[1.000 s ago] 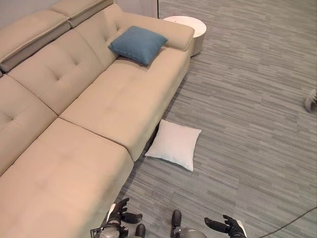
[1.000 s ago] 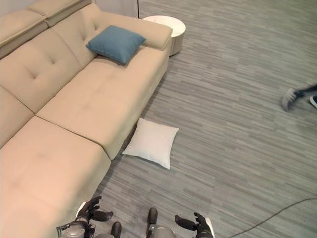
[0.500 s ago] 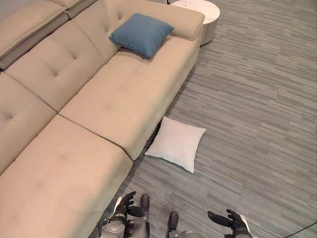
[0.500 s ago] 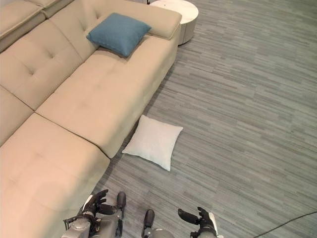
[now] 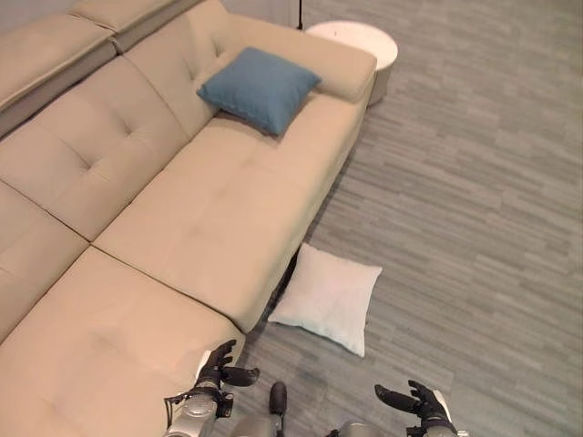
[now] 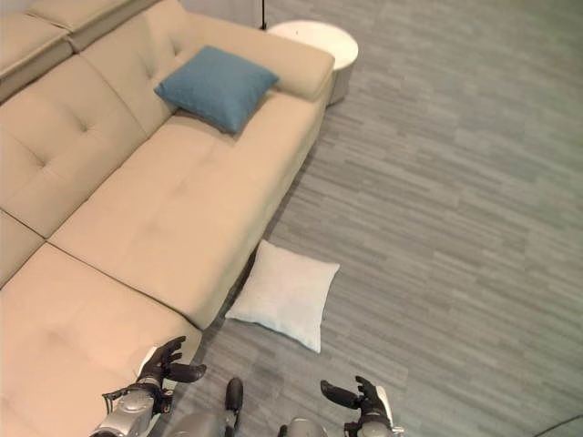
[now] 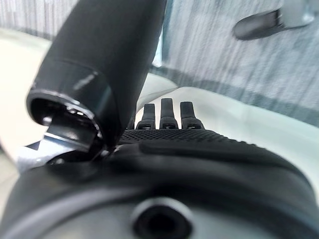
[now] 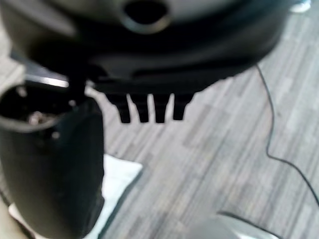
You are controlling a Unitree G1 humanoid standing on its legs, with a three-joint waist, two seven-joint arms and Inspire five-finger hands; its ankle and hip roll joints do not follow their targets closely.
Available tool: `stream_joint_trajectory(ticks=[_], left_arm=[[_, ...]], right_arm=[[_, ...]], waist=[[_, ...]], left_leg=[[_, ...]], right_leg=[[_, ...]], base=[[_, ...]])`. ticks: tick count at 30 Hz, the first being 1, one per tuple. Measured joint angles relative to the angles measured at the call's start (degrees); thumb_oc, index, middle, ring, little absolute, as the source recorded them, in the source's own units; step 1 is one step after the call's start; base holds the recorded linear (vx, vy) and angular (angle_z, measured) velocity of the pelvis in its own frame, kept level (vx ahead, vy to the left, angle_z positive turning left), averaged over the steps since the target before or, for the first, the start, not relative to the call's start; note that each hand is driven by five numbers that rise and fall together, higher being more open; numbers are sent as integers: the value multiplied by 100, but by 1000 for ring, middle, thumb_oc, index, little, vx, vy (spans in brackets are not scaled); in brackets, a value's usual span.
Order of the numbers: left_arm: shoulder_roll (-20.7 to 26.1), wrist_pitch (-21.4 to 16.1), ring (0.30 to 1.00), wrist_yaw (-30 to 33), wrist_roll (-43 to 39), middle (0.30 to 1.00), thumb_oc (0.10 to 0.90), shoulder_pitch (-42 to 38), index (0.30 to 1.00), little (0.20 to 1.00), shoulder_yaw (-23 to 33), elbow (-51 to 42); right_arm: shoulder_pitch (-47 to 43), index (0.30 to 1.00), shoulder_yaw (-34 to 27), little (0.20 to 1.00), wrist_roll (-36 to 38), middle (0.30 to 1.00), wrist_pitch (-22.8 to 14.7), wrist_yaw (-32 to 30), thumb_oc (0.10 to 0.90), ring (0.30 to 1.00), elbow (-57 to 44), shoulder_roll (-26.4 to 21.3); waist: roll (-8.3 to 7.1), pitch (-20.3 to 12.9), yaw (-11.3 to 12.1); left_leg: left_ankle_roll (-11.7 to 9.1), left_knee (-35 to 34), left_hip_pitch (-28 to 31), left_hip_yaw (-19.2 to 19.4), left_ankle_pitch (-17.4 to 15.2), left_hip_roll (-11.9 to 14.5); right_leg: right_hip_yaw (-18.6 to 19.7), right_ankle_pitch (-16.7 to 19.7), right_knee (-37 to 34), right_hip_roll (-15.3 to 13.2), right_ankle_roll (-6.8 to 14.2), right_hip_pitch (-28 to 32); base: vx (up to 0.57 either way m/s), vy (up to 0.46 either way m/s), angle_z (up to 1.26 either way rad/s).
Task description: Pick up all the scattered cushions and arrange them neatly on the sofa.
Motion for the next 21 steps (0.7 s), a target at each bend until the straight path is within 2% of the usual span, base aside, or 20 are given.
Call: stream_joint_trajectory(ticks=[2, 4, 5, 7, 8, 9, 10, 12, 13, 14, 15, 17, 18, 20, 21], left_arm=[[13, 1, 900, 0, -3, 900, 800, 53, 900, 900, 9, 61], [5, 3, 900, 6, -3, 900, 800, 87, 900, 900, 53, 246], [-8, 0, 900, 5, 1, 900, 800, 83, 900, 900, 50, 409], [-35, 1, 900, 7, 3, 900, 800, 100, 900, 900, 52, 506], [-54, -5, 900, 5, 8, 900, 800, 199, 900, 900, 37, 480], [-106, -3, 900, 9, 7, 900, 800, 232, 900, 900, 41, 480], [-171, -4, 900, 9, 9, 900, 800, 264, 900, 900, 37, 484], [-267, -5, 900, -11, 12, 900, 800, 293, 900, 900, -11, 454], [-339, -4, 900, -19, 24, 900, 800, 281, 900, 900, -20, 464], [-363, -4, 900, -24, 29, 900, 800, 188, 900, 900, -22, 460], [-381, -8, 900, -34, 37, 900, 800, 156, 900, 900, -25, 447], [-429, -4, 900, -54, 24, 900, 800, 143, 900, 900, 6, 441], [-430, -8, 900, -52, 15, 900, 800, 112, 900, 900, -2, 433], [-435, -8, 900, -53, 18, 900, 800, 74, 900, 900, -20, 421], [-435, -7, 900, -52, 29, 900, 800, 51, 900, 900, -21, 429]], right_arm=[[-23, 900, 17, 900, -46, 900, 3, 4, 800, 900, -25, 9], [-39, 900, 70, 900, -62, 900, -4, 9, 800, 900, -42, 8], [-8, 900, 126, 900, -64, 900, 5, 14, 800, 900, -27, 6], [46, 900, 132, 900, -64, 900, 9, 22, 800, 900, 11, 7], [114, 900, 126, 900, -64, 900, 7, 29, 800, 900, 8, 7], [151, 900, 122, 900, -63, 900, 18, 34, 800, 900, 34, -3], [220, 900, 111, 900, -63, 900, 20, 47, 800, 900, 56, -5], [352, 900, 103, 900, -61, 900, 15, 57, 800, 900, 28, -27], [272, 900, 72, 900, -58, 900, 8, 58, 800, 900, 14, -62], [235, 900, 38, 900, -54, 900, 6, 56, 800, 900, 28, -70], [192, 900, 30, 900, -49, 900, 5, 56, 800, 900, 21, -97], [10, 900, -1, 900, -26, 900, -16, 54, 800, 900, 11, -194], [-23, 900, 4, 900, -16, 900, -41, 53, 800, 900, -23, -239], [-39, 900, 8, 900, -4, 900, -61, 53, 800, 900, -39, -310], [-45, 900, 7, 900, 3, 900, -67, 48, 800, 900, -31, -343]], waist=[[44, 15, 17], [69, 29, -7], [50, 31, -42], [13, 47, -99], [-18, 29, -191], [11, 29, -201], [87, -12, -198], [112, -35, -199], [142, -45, -193], [73, -14, -184], [5, 10, -155], [21, 38, -138], [16, 62, -100], [32, 94, -50], [48, 106, -60]], left_leg=[[-25, -43, 105, 13, -74, 66], [-131, -101, 198, 59, -62, 128], [-216, -130, 251, 70, -72, 165], [-315, -227, 366, -15, -99, 162], [-381, -236, 399, -182, -112, 140], [-420, -276, 462, -236, -117, 197], [-537, -292, 490, -314, -147, 305], [-647, -164, 465, -489, -212, 446], [-808, 139, 264, -547, -285, 522], [-916, 635, -56, -542, -369, 470], [-980, 1075, -312, -523, -348, 422], [-1052, 2014, -734, -536, -307, 414], [-1147, 2303, -870, -533, -268, 415], [-1146, 2420, -918, -484, -324, 492], [-1135, 2162, -894, -361, -330, 595]], right_leg=[[-279, 42, -786, -194, -12, -61], [-451, 179, -1772, -137, -78, -116], [-457, 563, -2503, -3, -36, -160], [-350, 1010, -2945, 157, -94, -134], [-266, 1544, -3195, 231, -274, 34], [-275, 1657, -3277, 302, -433, 132], [-321, 1663, -3480, 448, -456, 285], [-552, 1781, -3873, 616, -643, 584], [-640, 1733, -4013, 719, -664, 647], [-658, 1745, -4083, 681, -682, 645], [-661, 1790, -4139, 674, -795, 644], [-660, 1717, -4162, 688, -876, 727], [-656, 1654, -4163, 681, -1015, 781], [-634, 1569, -4177, 723, -1136, 835], [-636, 1522, -4245, 775, -1209, 877]], base=[[219, -98, -14], [235, -148, -19], [243, -191, -2], [226, -209, 29], [204, -214, 49], [260, -290, 44], [107, -162, 36], [83, -199, 41], [5, -155, 39], [-4, -135, 33], [24, -132, 18], [69, -94, 4], [125, -56, -2], [137, -16, -5], [250, 52, 9]])
